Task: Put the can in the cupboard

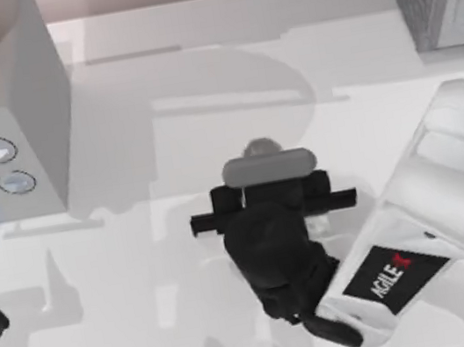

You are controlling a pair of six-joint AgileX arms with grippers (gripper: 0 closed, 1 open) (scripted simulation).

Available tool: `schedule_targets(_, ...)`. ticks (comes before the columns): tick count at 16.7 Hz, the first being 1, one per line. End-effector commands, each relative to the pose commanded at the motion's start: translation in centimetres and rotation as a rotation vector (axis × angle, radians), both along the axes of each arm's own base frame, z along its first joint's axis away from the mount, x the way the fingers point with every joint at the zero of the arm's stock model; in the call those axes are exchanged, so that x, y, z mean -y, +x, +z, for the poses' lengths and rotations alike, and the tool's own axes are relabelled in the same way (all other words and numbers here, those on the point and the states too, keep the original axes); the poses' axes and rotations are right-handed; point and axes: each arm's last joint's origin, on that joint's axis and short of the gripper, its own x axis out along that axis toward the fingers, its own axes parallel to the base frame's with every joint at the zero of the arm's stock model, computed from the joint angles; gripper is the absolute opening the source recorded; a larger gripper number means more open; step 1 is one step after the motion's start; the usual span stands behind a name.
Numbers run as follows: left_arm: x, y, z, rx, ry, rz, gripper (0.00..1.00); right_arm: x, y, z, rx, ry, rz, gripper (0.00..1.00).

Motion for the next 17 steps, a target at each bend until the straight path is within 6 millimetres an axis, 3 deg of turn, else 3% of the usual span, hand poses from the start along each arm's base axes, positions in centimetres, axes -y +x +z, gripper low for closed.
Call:
schedule_targets(4, 0.0, 0.0, 0.0, 0.0, 0.0, 0.0, 1.0, -0.2, 0.1, 1.1, 0.002, 0.0, 0.002, 0.0)
schedule_targets(7, 0.0, 0.0, 0.0, 0.0, 0.0, 0.0, 1.0, -0.6, 0.4, 4.6, 0.002, -0.004, 0.0, 0.0)
schedule_targets(13, 0.0, 0.0, 0.0, 0.0, 0.0, 0.0, 1.0, -0.2, 0.1, 13.5, -0.006, -0.009, 0.0, 0.0)
schedule_targets(15, 0.0, 0.0, 0.0, 0.0, 0.0, 0.0, 1.0, -0.1, -0.1, 14.9, -0.001, 0.0, 0.001, 0.0)
schedule_targets(17, 0.0, 0.0, 0.0, 0.0, 0.0, 0.0, 1.0, 0.0, -0.1, 15.0, 0.0, 0.001, 0.001, 0.0)
